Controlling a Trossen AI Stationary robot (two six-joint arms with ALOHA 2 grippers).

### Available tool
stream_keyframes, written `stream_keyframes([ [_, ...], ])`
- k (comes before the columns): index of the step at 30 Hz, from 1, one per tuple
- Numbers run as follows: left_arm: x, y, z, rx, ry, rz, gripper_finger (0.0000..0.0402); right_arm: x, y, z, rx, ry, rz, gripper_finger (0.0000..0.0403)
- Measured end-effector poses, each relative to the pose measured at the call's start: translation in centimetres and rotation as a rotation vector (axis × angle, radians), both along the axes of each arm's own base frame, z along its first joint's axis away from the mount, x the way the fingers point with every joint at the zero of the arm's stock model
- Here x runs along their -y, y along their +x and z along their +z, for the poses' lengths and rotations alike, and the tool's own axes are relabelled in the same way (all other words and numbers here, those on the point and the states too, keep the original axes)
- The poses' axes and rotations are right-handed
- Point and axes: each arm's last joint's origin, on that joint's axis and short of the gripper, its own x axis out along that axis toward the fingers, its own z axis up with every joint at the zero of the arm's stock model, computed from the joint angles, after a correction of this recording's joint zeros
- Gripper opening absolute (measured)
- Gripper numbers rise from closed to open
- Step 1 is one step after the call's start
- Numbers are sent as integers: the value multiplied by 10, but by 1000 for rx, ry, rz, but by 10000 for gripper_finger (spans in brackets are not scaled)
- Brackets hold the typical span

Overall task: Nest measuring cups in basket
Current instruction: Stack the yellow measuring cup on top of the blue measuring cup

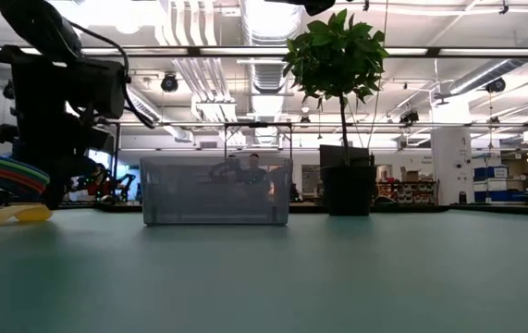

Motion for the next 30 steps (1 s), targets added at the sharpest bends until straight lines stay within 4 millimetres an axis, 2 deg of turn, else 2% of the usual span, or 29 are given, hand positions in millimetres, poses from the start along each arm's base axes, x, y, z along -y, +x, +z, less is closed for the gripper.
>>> stream_keyframes([
  [13, 1, -6, -11, -14, -12, -13, 11, 0, 0, 0, 0, 2, -1, 28],
  [18, 1, 0, -4, -18, -33, -91, 3, 0, 0, 0, 0, 1, -1, 28],
  [21, 3, 7, 9, -19, -67, -145, 2, 0, 0, 0, -1, 2, -1, 28],
  [25, 10, 26, 35, 47, -69, -237, 2, 0, 0, 0, -1, 1, -1, 28],
  [30, 30, 47, 82, 80, -64, -516, 1, 0, 0, 0, -1, 2, -2, 28],
])
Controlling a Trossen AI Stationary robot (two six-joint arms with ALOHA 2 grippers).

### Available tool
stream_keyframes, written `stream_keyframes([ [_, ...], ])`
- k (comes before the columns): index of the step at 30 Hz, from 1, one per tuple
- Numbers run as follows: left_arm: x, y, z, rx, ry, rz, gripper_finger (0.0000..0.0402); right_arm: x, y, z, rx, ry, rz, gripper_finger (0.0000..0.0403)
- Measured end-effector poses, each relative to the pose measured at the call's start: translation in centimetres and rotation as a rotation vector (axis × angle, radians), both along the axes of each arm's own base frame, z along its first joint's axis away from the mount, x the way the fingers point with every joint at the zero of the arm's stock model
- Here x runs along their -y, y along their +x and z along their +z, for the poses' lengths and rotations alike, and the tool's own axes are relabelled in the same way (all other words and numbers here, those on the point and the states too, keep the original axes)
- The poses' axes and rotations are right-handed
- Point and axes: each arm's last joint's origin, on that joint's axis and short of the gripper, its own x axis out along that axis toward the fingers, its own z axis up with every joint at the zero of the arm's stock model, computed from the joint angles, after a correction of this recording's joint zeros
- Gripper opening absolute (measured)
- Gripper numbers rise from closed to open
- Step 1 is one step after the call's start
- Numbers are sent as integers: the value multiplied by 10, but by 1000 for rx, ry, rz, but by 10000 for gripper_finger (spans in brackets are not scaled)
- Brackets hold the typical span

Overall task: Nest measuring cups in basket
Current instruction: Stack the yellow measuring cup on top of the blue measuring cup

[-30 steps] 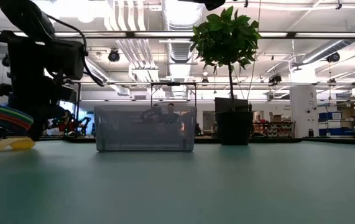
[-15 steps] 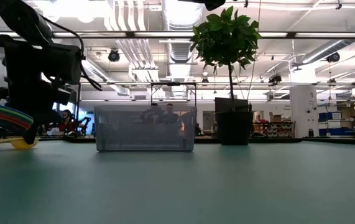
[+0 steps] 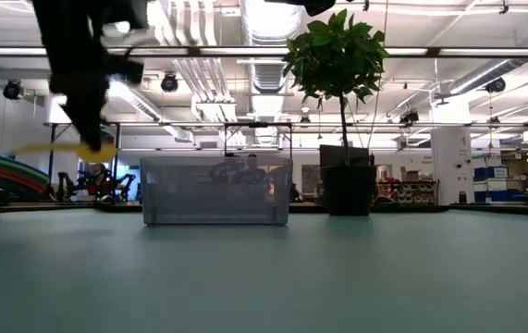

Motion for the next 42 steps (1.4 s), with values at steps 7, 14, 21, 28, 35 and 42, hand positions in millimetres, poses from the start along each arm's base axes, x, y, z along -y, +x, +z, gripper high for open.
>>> stream_keyframes([
  [7, 46, 9, 56, 47, -137, -565, 1, 0, 0, 0, 0, 1, 0, 28],
  [14, 86, -2, 68, 28, -237, -1037, 0, 0, 0, 0, -1, 6, -2, 28],
  [21, 123, -19, 55, -40, -263, -1294, 0, 0, 0, 0, -2, 8, -3, 28],
  [28, 157, -19, 30, -161, -145, -1387, 0, 0, 0, 0, -1, 8, -3, 28],
  [35, 173, -10, 5, -284, -125, -1426, 0, 0, 0, 0, -1, 9, -4, 28],
  [42, 178, -8, 8, -274, -180, -1429, 0, 0, 0, 0, -1, 9, -3, 28],
])
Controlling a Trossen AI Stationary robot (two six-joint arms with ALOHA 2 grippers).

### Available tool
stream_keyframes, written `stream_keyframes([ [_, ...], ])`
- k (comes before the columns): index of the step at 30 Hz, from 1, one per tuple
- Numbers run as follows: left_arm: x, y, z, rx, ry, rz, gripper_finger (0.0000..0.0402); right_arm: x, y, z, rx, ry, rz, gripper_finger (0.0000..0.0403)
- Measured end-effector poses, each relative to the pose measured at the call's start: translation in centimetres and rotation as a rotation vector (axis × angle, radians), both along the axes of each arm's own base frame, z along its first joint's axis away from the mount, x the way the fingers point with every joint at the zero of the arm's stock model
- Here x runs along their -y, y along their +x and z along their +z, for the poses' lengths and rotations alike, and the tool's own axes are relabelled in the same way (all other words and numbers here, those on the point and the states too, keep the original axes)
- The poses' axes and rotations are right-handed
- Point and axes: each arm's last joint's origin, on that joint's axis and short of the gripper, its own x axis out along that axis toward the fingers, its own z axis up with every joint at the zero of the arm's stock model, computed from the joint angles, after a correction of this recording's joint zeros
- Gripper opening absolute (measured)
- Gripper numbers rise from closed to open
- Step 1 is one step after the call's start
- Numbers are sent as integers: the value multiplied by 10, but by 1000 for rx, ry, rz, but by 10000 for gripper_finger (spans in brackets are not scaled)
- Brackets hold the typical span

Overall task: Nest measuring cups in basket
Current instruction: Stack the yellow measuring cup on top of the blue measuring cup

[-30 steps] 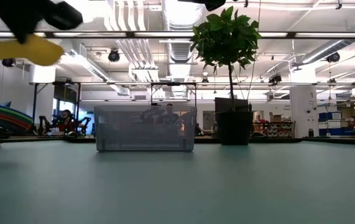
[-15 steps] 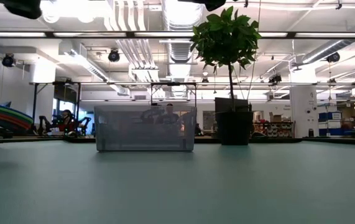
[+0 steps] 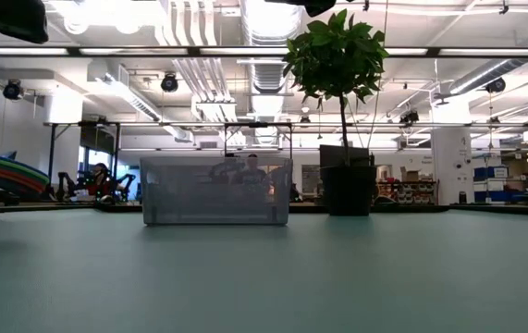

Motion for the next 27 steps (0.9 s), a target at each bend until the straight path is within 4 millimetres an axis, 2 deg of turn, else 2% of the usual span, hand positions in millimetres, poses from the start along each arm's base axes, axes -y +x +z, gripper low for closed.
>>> stream_keyframes([
  [7, 0, 0, -3, -17, 6, 77, 30, 0, 0, 0, 0, 0, 0, 28],
  [16, 1, 0, -6, -23, 14, 73, 74, 0, 0, 0, 0, 0, 0, 28],
  [23, 1, -1, -6, -24, 16, 72, 77, 0, 0, 0, 0, 0, 0, 28],
  [27, 2, 1, 1, 2, 24, 74, 72, 0, 0, 0, 1, -5, 2, 28],
])
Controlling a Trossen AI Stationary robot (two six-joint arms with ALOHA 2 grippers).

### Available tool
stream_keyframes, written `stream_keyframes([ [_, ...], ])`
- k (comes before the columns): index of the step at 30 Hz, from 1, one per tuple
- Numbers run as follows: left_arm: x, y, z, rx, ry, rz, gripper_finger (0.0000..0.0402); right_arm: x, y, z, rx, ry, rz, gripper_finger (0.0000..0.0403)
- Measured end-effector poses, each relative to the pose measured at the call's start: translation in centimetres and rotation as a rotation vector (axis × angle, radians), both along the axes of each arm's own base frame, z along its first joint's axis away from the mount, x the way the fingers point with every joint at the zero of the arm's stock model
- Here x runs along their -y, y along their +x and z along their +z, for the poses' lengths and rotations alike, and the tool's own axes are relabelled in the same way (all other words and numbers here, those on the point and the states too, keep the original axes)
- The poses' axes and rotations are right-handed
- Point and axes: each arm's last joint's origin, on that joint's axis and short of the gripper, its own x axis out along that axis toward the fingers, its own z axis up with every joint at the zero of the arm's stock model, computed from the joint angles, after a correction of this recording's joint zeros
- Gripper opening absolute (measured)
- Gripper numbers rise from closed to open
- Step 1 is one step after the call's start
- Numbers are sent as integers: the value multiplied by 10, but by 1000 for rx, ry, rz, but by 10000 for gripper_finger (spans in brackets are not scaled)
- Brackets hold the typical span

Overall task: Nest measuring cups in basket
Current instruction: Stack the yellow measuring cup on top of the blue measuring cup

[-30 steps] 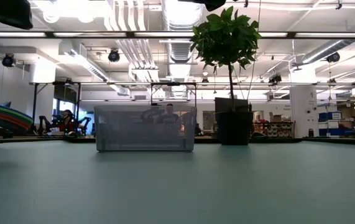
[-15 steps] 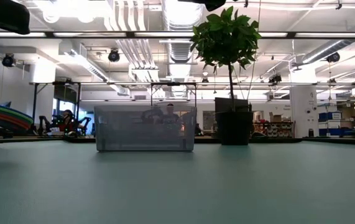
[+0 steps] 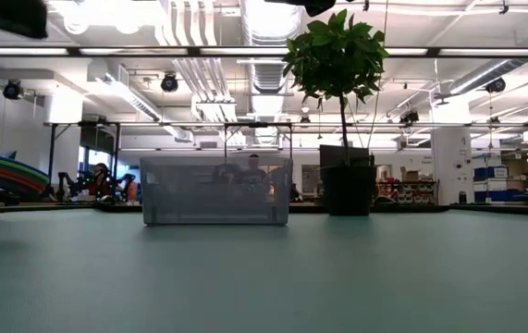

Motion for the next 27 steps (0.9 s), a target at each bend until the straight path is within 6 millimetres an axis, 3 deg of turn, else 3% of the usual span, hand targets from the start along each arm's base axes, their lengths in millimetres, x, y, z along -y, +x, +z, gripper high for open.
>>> stream_keyframes([
  [5, 6, 8, 23, 91, -34, 130, 59, 0, 0, 0, 1, -8, 3, 28],
  [11, 9, 9, 63, 94, -115, 484, 45, 2, 1, 1, 16, -20, 3, 28],
  [14, 5, 5, 70, 62, -85, 611, 40, 3, 2, 2, 32, -28, 4, 28],
  [17, 3, 0, 63, 72, -29, 732, 38, 4, 2, 3, 39, -49, 11, 28],
  [21, -3, -5, 41, 52, 59, 824, 38, 3, 2, 3, 41, -66, 19, 28],
  [27, -9, -20, 6, -148, 142, 804, 38, 4, 3, 3, 42, -73, 19, 28],
])
